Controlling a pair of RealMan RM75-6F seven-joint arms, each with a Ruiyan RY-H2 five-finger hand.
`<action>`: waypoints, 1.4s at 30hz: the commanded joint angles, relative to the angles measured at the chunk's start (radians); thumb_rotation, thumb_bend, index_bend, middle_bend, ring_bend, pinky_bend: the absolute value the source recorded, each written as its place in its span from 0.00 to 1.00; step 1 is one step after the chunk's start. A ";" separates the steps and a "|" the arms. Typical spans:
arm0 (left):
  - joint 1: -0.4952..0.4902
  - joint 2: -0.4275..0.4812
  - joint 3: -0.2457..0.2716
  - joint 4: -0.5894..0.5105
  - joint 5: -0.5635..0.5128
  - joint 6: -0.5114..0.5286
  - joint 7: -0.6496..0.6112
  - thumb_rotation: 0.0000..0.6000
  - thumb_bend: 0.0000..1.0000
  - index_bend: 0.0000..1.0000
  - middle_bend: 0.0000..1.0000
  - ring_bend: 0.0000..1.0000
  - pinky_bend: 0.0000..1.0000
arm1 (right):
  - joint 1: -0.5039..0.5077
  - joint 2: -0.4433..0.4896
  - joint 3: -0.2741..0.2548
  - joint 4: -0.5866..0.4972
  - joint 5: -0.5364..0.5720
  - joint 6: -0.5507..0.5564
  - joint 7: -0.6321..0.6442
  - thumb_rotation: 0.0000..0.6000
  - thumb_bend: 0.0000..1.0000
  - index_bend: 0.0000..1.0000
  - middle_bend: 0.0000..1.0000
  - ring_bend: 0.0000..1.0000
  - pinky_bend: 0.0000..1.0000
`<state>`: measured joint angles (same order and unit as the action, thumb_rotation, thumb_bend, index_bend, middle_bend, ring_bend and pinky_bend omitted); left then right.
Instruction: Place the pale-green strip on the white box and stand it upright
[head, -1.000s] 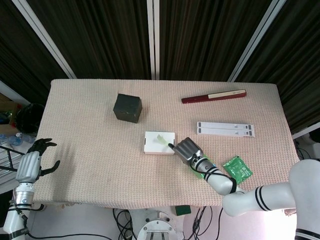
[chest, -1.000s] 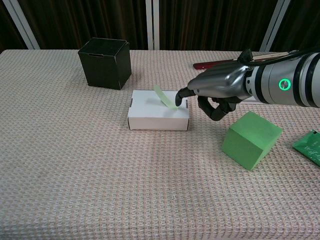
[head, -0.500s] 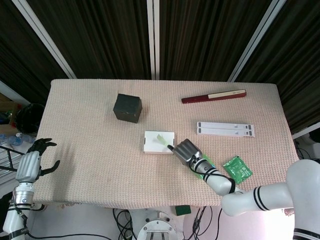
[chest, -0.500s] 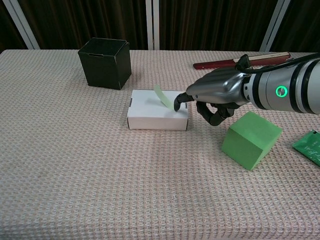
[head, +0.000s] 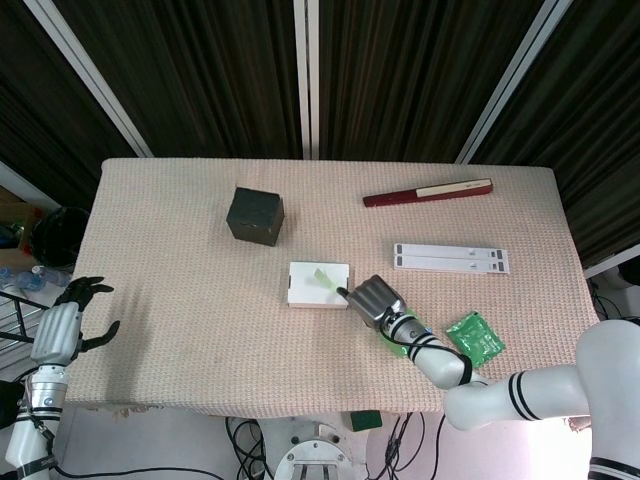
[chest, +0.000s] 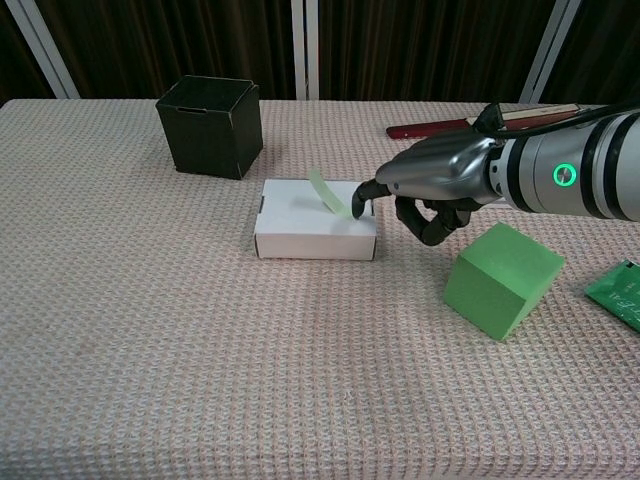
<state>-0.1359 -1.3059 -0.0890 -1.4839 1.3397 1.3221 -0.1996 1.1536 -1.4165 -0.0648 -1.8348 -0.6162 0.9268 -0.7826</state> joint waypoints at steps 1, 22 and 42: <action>0.000 0.000 0.000 0.001 -0.001 -0.001 -0.001 1.00 0.25 0.30 0.16 0.08 0.20 | 0.003 -0.004 0.003 0.004 0.006 0.000 -0.003 1.00 1.00 0.19 1.00 0.95 0.79; 0.000 -0.001 0.002 0.007 -0.002 -0.005 -0.004 1.00 0.25 0.30 0.16 0.08 0.20 | -0.002 -0.010 0.008 0.023 0.009 -0.005 0.002 1.00 1.00 0.19 1.00 0.96 0.79; 0.018 0.025 -0.001 -0.031 0.034 0.056 -0.009 1.00 0.25 0.30 0.16 0.08 0.20 | -0.325 0.234 -0.033 -0.098 -0.544 0.346 0.358 1.00 0.96 0.08 0.84 0.71 0.48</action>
<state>-0.1234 -1.2840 -0.0908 -1.5088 1.3618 1.3633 -0.2058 0.9701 -1.2681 -0.0505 -1.9191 -0.9891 1.1339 -0.5670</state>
